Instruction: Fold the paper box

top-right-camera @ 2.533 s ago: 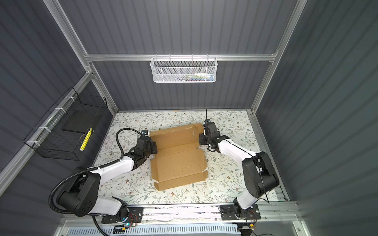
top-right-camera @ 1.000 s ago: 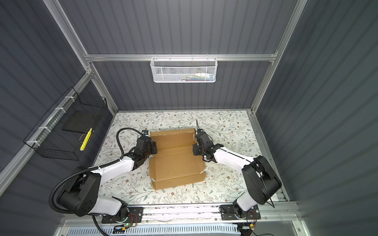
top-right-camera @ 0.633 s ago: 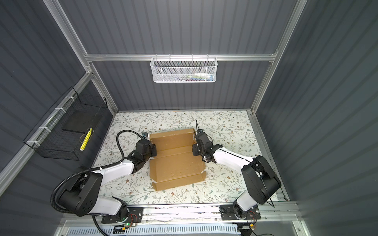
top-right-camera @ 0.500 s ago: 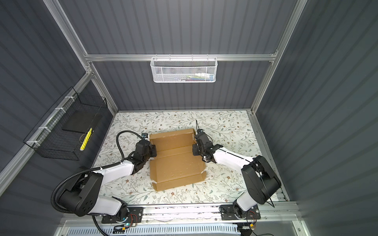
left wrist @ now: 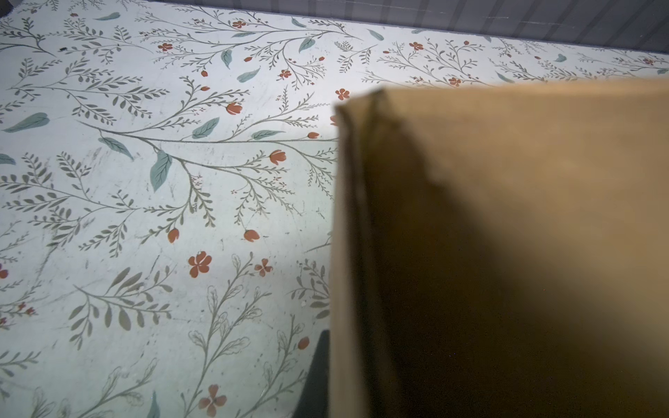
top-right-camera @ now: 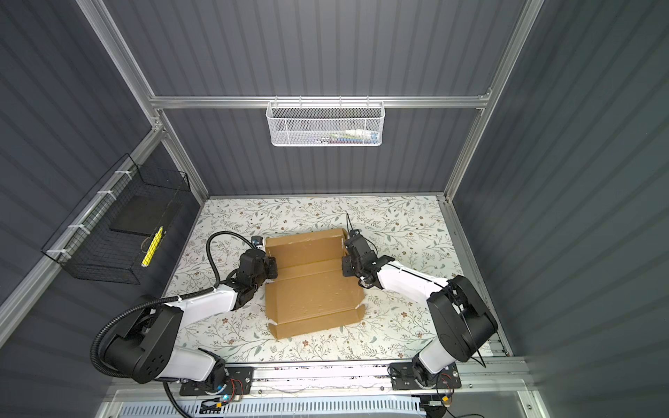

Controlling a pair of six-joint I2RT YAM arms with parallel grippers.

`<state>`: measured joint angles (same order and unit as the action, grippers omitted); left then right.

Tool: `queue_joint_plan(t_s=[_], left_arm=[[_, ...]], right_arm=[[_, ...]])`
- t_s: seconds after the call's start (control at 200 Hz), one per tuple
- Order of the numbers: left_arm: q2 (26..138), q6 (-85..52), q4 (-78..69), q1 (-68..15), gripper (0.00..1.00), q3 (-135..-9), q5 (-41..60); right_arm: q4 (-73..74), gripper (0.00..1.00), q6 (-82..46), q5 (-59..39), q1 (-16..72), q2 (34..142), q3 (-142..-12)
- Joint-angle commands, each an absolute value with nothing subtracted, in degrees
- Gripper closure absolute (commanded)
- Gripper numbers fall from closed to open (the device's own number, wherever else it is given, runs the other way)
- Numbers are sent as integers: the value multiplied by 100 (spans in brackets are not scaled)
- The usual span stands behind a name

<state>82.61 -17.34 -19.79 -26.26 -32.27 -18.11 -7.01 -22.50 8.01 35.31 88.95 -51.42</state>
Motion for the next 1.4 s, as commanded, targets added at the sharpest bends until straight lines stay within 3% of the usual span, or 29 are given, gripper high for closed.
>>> queue_joint_plan(t_s=[0.0,0.33,0.72,1.146,1.396], left_arm=[[8130,-1609,-2109,-2619,100,-3146,-1705],[8122,-1599,-2094,-2617,100,-3155,-1723],[8163,-1600,-2083,-2617,100,-3190,-1714],[8153,-1583,-2008,-2619,100,-3243,-1707],[8096,-1564,-1934,-2619,100,-3272,-1712]], right_arm=[[-900,84,-2193,898,3551,8798,-5142],[-1002,75,-2084,929,3557,8603,-5204],[-1148,58,-1965,864,3552,8113,-5111],[-1368,54,-1644,727,3153,6753,-4694],[-1277,54,-1504,406,2667,6976,-4636]])
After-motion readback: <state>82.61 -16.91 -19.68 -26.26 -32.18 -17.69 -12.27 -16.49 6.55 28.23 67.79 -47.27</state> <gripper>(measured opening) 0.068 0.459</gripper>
